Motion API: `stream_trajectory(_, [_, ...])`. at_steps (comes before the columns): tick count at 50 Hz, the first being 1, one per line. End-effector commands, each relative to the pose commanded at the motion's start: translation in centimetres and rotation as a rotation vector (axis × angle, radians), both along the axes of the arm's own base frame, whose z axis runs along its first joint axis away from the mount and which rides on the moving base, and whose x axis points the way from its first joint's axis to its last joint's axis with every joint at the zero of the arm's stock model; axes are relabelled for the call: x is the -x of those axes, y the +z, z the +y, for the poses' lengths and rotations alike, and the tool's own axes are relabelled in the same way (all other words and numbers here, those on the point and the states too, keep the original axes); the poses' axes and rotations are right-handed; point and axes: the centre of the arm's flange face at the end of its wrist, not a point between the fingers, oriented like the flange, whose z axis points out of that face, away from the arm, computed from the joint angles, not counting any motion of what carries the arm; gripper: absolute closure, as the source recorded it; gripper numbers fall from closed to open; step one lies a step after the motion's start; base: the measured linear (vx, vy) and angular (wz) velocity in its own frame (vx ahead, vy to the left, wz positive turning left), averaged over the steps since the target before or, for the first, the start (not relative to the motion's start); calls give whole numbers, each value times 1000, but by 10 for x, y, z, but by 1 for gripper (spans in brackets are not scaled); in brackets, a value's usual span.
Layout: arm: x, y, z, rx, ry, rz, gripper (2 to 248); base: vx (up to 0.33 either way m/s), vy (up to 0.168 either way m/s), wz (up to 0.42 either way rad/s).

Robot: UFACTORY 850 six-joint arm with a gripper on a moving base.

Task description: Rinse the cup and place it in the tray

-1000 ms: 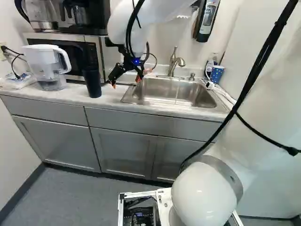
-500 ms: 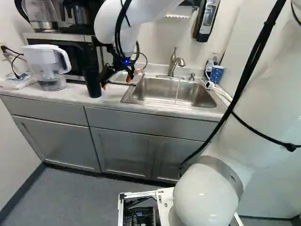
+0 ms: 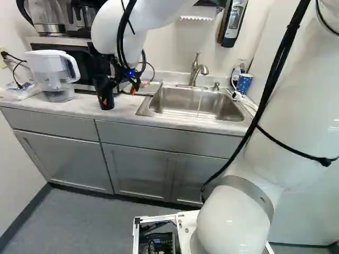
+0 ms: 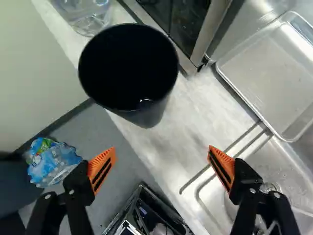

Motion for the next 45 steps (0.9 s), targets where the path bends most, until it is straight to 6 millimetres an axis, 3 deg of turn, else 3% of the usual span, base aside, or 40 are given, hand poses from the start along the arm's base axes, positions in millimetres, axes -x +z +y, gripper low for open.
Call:
stream_trajectory(16, [10,-13,-4,-72,0,-70,3,0,0,0])
stream_trajectory(45, [-4,-32,10,-205,-10,-203,3,0,0,0])
